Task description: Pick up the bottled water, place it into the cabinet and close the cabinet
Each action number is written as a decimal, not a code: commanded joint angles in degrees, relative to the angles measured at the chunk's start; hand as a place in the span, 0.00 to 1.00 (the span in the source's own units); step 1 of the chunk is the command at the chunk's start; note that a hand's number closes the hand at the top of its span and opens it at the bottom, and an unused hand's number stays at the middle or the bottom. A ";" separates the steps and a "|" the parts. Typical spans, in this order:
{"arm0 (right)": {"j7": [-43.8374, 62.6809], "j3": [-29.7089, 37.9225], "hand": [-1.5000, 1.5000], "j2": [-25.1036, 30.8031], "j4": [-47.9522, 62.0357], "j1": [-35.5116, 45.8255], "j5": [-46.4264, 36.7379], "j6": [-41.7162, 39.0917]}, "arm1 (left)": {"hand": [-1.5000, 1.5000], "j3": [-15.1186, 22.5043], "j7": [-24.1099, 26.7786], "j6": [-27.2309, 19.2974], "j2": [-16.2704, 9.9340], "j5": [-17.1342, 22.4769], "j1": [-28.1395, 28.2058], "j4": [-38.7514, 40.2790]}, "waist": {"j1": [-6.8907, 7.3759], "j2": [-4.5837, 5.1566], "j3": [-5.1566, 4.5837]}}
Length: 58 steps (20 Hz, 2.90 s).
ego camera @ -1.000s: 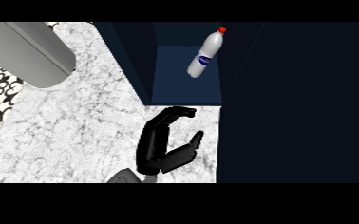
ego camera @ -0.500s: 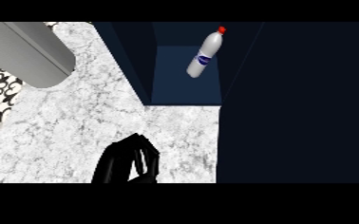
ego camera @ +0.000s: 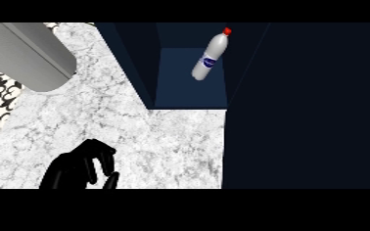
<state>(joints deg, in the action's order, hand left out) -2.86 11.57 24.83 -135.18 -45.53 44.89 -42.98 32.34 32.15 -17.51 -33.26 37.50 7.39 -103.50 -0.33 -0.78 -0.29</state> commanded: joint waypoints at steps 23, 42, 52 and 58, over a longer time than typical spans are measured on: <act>12.15 -18.27 1.00 6.00 -15.61 15.65 -11.39 2.76 | 0.00 -19.87 3.01 14.14 -15.81 14.38 17.51 -7.29 | 2.67 -1.35 -1.08; 26.03 -39.86 1.00 -3.56 -4.94 43.16 -13.81 24.73 | 0.00 -28.97 4.23 23.58 -22.12 19.05 24.30 -5.95 | 5.44 -1.16 -0.97; 34.30 -45.84 1.00 -16.68 6.45 62.54 -16.94 40.01 | 0.00 -32.23 6.01 29.02 -23.44 19.85 26.86 -4.55 | 7.62 -0.32 -0.75; 43.03 -51.40 1.00 -24.54 19.89 79.59 -12.88 45.45 | 0.00 -35.01 6.12 33.12 -24.71 21.74 28.27 -3.98 | 8.81 0.57 -0.33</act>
<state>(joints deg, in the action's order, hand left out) 35.78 -36.22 4.48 -121.82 24.78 30.20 -1.27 -1.11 37.91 13.10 -57.32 58.40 34.71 -107.85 7.61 -0.65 -0.81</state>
